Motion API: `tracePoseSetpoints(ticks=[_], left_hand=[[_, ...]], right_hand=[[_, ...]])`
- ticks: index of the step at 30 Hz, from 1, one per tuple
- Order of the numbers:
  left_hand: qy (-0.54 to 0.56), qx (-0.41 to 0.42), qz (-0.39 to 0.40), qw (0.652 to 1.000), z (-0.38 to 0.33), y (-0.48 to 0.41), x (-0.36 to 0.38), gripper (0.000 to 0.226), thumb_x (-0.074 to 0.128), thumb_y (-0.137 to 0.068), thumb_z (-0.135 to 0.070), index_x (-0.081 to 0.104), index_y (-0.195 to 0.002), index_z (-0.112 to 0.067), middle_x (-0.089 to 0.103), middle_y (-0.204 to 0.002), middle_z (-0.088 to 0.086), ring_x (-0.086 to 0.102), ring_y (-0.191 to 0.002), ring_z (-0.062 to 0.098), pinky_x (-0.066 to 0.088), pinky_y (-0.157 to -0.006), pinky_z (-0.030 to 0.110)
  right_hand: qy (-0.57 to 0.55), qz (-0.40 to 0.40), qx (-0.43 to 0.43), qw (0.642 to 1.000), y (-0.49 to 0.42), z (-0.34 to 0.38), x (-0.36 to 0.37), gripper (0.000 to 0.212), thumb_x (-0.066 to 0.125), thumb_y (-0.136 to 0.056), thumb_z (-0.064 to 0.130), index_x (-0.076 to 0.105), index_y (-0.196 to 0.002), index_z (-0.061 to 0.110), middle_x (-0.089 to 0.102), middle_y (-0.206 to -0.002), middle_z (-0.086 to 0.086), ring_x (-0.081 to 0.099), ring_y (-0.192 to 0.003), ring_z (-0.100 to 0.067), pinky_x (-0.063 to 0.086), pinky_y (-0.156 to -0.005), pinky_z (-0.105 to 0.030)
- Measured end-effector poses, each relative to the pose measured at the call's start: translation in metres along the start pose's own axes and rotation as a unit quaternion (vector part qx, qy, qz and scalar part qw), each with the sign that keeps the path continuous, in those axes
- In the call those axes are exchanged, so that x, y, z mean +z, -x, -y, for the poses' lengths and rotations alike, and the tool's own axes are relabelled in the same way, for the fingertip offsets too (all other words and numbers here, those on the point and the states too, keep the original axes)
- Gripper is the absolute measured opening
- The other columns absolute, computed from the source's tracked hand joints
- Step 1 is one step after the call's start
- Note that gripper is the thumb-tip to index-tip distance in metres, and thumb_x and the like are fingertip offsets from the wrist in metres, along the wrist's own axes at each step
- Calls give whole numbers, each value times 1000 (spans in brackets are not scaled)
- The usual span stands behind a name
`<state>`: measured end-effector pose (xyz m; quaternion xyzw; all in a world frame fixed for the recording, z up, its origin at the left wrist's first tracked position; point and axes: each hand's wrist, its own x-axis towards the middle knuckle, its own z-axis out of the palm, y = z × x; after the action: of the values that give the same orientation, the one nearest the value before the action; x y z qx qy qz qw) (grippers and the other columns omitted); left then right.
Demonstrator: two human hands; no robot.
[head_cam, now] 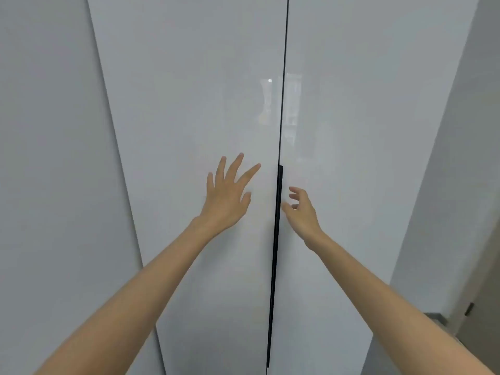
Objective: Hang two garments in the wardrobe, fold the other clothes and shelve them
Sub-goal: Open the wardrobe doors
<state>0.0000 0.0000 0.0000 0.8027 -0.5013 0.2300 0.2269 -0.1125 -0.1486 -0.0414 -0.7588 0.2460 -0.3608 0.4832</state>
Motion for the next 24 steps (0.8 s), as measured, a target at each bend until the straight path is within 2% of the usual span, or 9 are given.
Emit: tracePoseSetpoints(ticks=[4, 7, 10, 14, 18, 21, 24], left_hand=[[-148, 27, -27, 988, 22, -19, 29, 63, 39, -99, -31, 3, -150, -40, -16, -159, 1, -16, -145, 33, 3, -113, 59], [-201, 35, -12, 979, 34, -28, 45, 64, 38, -100, -38, -3, -150, -38, -19, -158, 2, -17, -144, 34, 4, -115, 57], [-217, 17, 14, 976, 43, -31, 55, 63, 33, -101, -39, -8, -149, -37, -25, -156, 0, -18, -144, 34, 11, -115, 54], [-185, 11, 18, 982, 42, -31, 58, 62, 33, -101, -35, -6, -150, -34, -25, -156, 0, -18, -144, 35, 23, -113, 48], [-150, -5, 41, 988, 34, -29, 51, 64, 34, -101, -33, -8, -150, -34, -24, -157, 0, -17, -144, 34, 24, -112, 49], [-110, -5, 47, 993, 25, -25, 42, 68, 35, -102, -30, -15, -148, -37, -14, -159, -1, -7, -146, 30, 20, -114, 49], [-18, 21, 30, 999, 10, -22, 34, 63, 34, -103, -29, -7, -149, -37, 2, -160, -2, 6, -147, 23, 18, -116, 48]], right_hand=[[-4, -38, -3, 999, -20, -11, 18, 44, 49, -95, 17, 38, -138, 21, 46, -134, 3, 50, -117, -16, 42, -101, -34], [4, -56, -12, 998, -29, -17, 28, 37, 49, -94, 13, 47, -130, 19, 55, -118, 8, 55, -98, -6, 46, -91, -28], [21, -84, -15, 996, -35, -20, 34, 29, 52, -91, 13, 54, -119, 19, 57, -104, 15, 57, -93, -2, 45, -81, -20], [27, -88, 23, 995, -38, -18, 33, 27, 57, -87, 15, 53, -113, 18, 58, -97, 14, 57, -89, -2, 43, -70, -15], [55, -82, 40, 994, -34, -12, 31, 30, 61, -84, 13, 51, -111, 17, 54, -92, 16, 56, -85, -2, 42, -68, -14], [67, -79, 37, 994, -22, -11, 26, 31, 63, -84, 13, 50, -112, 16, 53, -92, 15, 55, -84, 0, 41, -66, -12], [80, -79, 24, 993, -5, -10, 19, 31, 64, -84, 12, 50, -112, 15, 55, -96, 10, 56, -85, -4, 41, -67, -10]])
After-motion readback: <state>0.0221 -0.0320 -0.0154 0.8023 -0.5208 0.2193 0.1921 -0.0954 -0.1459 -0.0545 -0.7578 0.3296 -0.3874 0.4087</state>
